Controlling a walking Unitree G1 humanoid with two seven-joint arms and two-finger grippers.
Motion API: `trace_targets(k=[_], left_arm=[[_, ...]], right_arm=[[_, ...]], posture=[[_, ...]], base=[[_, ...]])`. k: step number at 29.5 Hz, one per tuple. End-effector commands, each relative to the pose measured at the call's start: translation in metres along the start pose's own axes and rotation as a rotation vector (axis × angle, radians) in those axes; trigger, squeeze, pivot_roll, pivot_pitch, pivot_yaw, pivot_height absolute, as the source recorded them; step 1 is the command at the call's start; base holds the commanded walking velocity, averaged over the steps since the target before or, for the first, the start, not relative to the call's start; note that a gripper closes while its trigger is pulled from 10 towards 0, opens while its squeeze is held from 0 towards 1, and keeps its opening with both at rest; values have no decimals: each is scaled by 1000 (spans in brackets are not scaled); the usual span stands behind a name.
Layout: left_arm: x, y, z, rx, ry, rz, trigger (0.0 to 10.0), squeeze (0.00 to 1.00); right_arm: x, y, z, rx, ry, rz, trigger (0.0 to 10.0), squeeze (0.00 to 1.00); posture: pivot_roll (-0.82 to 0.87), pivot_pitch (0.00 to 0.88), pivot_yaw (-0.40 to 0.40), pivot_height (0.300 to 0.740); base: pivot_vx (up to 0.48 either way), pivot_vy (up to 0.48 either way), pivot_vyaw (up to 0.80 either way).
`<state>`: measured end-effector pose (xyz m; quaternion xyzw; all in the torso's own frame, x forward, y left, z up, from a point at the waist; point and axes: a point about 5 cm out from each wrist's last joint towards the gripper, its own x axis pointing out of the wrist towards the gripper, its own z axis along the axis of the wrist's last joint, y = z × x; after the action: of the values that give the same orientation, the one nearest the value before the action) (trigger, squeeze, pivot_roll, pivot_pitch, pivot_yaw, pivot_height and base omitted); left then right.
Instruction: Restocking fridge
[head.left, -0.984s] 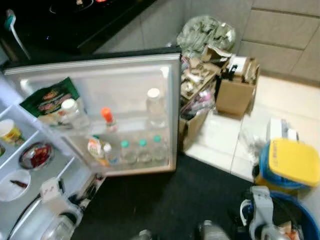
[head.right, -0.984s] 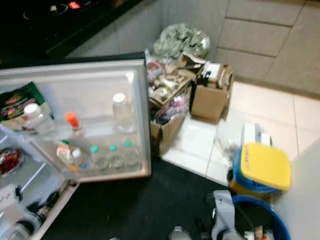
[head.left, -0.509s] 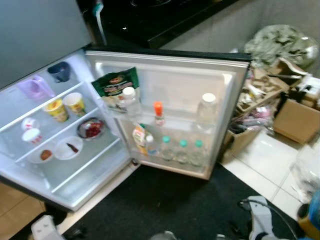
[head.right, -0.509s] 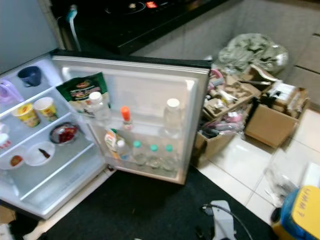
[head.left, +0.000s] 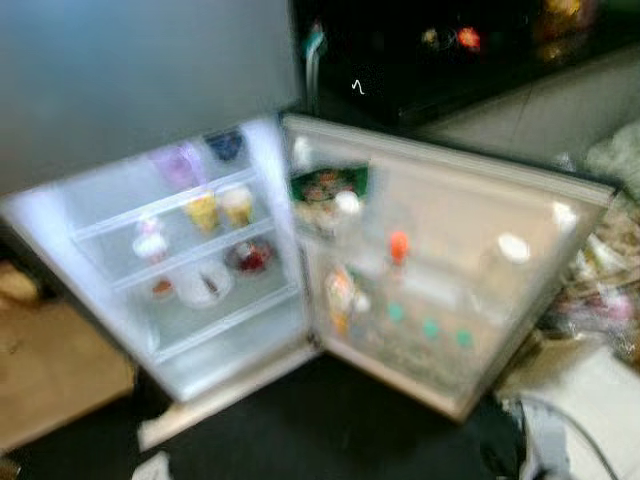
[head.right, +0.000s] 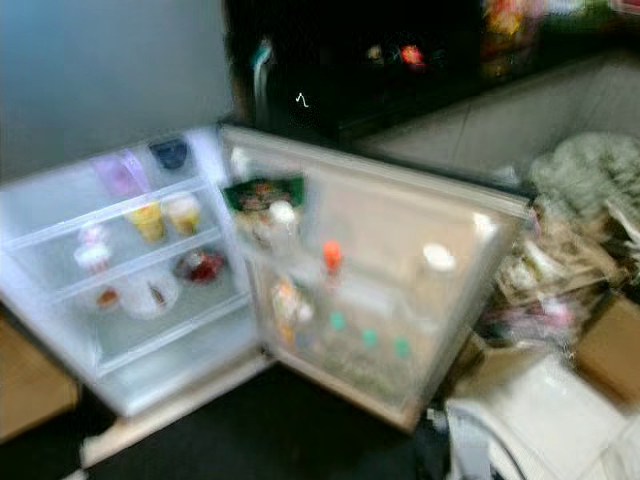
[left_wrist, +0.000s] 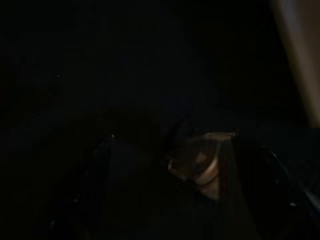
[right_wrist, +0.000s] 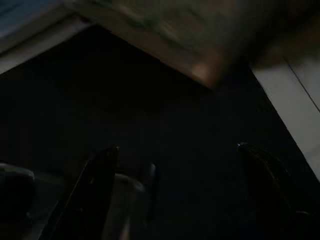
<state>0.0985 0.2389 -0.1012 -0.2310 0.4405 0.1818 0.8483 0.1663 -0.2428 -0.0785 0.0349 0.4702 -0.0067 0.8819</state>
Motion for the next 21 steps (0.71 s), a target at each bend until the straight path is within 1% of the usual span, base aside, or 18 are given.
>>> trace_targets(k=[1,2,3,5,7,11,13,15,18,21], left_arm=[[2,-5,4,3,13,-38,10000,0],[2,-5,4,3,13,-38,10000,0],[4,-9,7,42,21,-61,10000,0],[5,-10,8,47,18,-59,10000,0],[6,-12,12,35,8,-52,10000,0],[7,-15,13,47,9,-62,10000,0],[7,-15,13,8,-4,-50,10000,0],[8,-18,13,-53,-21,-59,10000,0],[8,-20,12,-55,-20,-64,10000,0],[8,-20,9,-65,-14,-46,10000,0]], right_arm=[[1,4,-2,25,9,-2,10000,0],[1,4,-2,25,9,-2,10000,0],[3,8,-1,30,9,-3,10000,0],[3,8,-1,33,11,-5,10000,0],[2,8,-5,45,25,-13,10000,0],[1,6,-10,52,39,-27,10000,0],[0,4,-13,49,53,-35,10000,0],[-1,1,-13,51,52,-41,10000,0],[-1,1,-12,51,51,-43,10000,0],[-1,-3,-8,43,44,-47,10000,0]], posture=[[-40,0,31,740],[-40,0,31,740],[-37,0,34,740],[-31,0,35,740],[-28,0,37,740],[-36,0,28,740],[-45,0,27,740],[-48,0,20,740],[-49,0,20,740],[-58,0,14,740]], base=[[0,-472,0],[0,-472,0],[0,-472,0],[0,-472,0],[0,-472,0],[0,-472,0],[0,-285,0],[0,0,0],[0,0,0],[0,0,0]])
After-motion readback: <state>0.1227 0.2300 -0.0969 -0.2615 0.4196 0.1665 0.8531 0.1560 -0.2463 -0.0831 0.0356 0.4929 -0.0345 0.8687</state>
